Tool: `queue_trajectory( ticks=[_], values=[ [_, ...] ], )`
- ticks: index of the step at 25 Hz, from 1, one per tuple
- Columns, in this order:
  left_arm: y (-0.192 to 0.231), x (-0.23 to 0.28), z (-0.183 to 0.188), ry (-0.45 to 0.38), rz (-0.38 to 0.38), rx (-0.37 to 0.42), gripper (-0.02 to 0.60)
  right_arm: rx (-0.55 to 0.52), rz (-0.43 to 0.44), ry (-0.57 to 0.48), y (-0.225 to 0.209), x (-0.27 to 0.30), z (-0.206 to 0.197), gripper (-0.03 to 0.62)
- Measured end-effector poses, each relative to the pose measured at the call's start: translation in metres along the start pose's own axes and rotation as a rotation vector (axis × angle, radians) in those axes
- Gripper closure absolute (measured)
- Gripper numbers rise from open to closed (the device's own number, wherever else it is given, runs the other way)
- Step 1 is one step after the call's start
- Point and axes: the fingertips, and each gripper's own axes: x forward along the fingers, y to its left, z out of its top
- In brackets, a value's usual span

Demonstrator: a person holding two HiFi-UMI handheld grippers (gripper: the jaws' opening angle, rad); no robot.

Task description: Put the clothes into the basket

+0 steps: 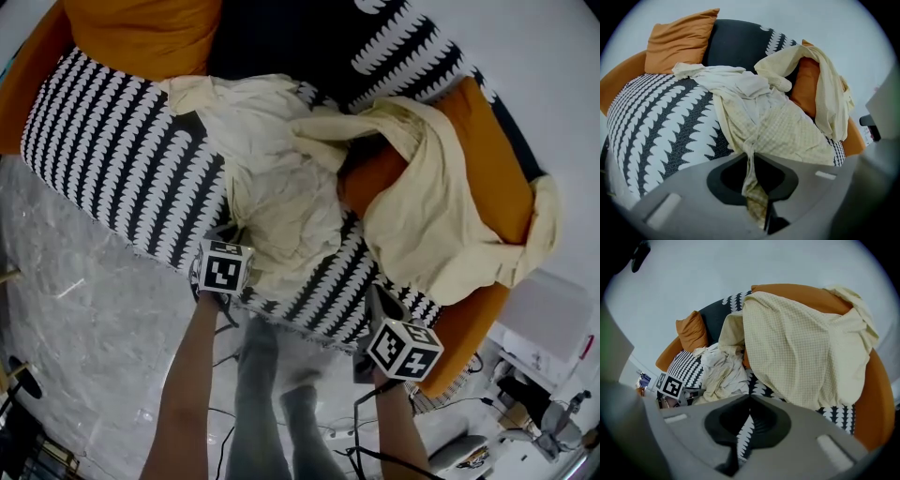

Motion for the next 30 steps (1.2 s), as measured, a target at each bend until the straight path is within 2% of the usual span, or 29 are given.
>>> queue_trajectory(
  ticks=[4,9,12,17,23,26,30],
  values=[
    [-0.004,-0.01,0.002,-0.026,0.052,0.029,0.543,0.004,0.0,-0.016,-0.007,-0.008,0.002,0.591],
    [-0.008,-0.048,0.015,-0.07,0.063,-0.061,0.549,0.015,-0.002,-0.029,-0.003,-0.032,0.014,0.591],
    [-0.017,-0.075,0.027,-0.103,0.064,-0.078,0.551,0.017,0.005,-0.054,0.002,-0.047,0.023,0.591],
    [-0.032,-0.107,0.05,-0.118,0.058,-0.047,0.551,0.035,0.029,-0.087,0.01,-0.064,0.043,0.591],
    [-0.046,-0.145,0.087,-0.2,0.071,0.005,0.554,0.039,0.027,-0.125,0.014,-0.084,0.057,0.591],
    [-0.055,-0.177,0.094,-0.222,0.056,-0.028,0.554,0.038,0.03,-0.133,0.02,-0.105,0.057,0.591],
    [-0.066,-0.215,0.115,-0.295,0.042,-0.076,0.554,0.045,0.044,-0.176,0.028,-0.126,0.067,0.591]
  ],
)
